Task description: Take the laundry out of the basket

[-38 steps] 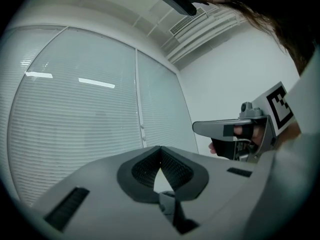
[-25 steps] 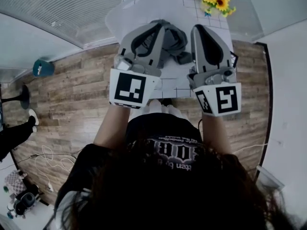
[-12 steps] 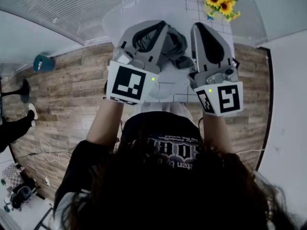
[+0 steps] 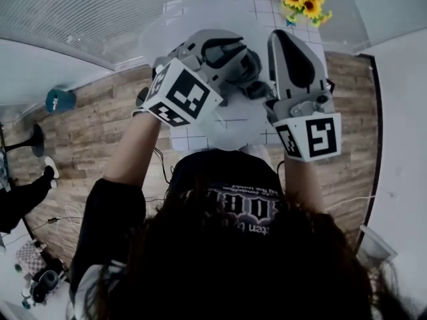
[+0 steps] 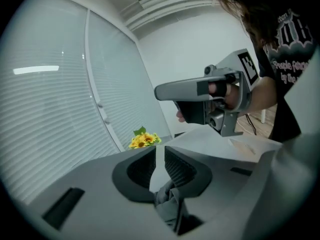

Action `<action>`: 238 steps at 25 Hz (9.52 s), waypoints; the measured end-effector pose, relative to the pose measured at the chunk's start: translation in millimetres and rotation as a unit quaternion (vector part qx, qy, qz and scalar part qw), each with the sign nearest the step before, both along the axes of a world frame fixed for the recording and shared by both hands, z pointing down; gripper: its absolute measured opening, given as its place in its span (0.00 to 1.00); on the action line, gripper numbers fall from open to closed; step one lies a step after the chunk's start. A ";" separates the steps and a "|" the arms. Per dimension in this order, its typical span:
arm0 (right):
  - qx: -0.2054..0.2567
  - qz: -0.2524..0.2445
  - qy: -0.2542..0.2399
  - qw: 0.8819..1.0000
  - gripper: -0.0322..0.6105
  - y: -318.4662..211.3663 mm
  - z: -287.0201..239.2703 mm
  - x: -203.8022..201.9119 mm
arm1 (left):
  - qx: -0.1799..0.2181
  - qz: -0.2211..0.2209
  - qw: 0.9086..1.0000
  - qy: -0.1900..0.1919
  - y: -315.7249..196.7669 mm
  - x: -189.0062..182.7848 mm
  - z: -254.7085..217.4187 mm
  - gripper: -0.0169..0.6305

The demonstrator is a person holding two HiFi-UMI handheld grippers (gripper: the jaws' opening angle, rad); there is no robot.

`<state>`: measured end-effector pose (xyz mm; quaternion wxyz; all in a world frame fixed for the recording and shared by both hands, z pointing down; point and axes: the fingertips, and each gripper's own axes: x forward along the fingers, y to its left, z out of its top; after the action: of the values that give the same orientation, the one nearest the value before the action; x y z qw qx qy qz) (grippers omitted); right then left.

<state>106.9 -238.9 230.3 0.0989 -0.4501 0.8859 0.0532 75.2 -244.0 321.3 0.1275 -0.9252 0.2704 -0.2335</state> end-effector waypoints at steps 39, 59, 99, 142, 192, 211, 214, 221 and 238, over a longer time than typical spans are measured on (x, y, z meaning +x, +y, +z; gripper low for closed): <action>0.001 0.026 -0.002 1.000 0.09 -18.5 -6.1 8.2 | -0.322 0.209 0.856 -0.347 -2.0 15.6 220.4 0.94; -0.003 0.037 -0.003 0.999 0.09 -27.1 -1.7 21.1 | -0.341 0.221 0.840 -0.360 -2.9 32.6 241.8 0.72; 0.013 0.031 -0.007 0.999 0.09 -22.9 -13.1 22.5 | -0.273 0.151 0.898 -0.311 -17.1 16.8 174.2 0.34; 0.047 -0.021 0.008 0.999 0.09 -23.6 -73.8 -25.0 | -0.132 -0.117 0.984 -0.006 -36.0 -38.3 -86.2 0.33; 0.084 -0.170 -0.001 0.982 0.09 102.0 -102.6 -287.9 | -0.040 -0.313 0.947 0.059 107.2 -335.4 -154.8 0.33; 0.039 -0.152 0.017 0.987 0.09 111.7 -40.6 -326.4 | -0.055 -0.348 0.930 0.108 134.5 -372.0 -78.6 0.33; 0.033 -0.150 0.020 0.988 0.09 113.3 -29.6 -328.5 | -0.049 -0.364 0.923 0.112 139.5 -378.9 -65.7 0.33; 0.023 -0.146 0.026 0.989 0.09 118.0 -3.3 -337.0 | -0.044 -0.389 0.909 0.143 148.4 -392.2 -35.1 0.33; -0.006 -0.140 0.052 0.989 0.09 119.5 50.7 -355.5 | -0.029 -0.434 0.888 0.146 163.0 -417.1 21.0 0.33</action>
<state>-248.6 -119.4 281.0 0.0563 -0.3185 0.9445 0.0568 -342.0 -81.0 342.3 -0.0544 -0.7422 0.6541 -0.1354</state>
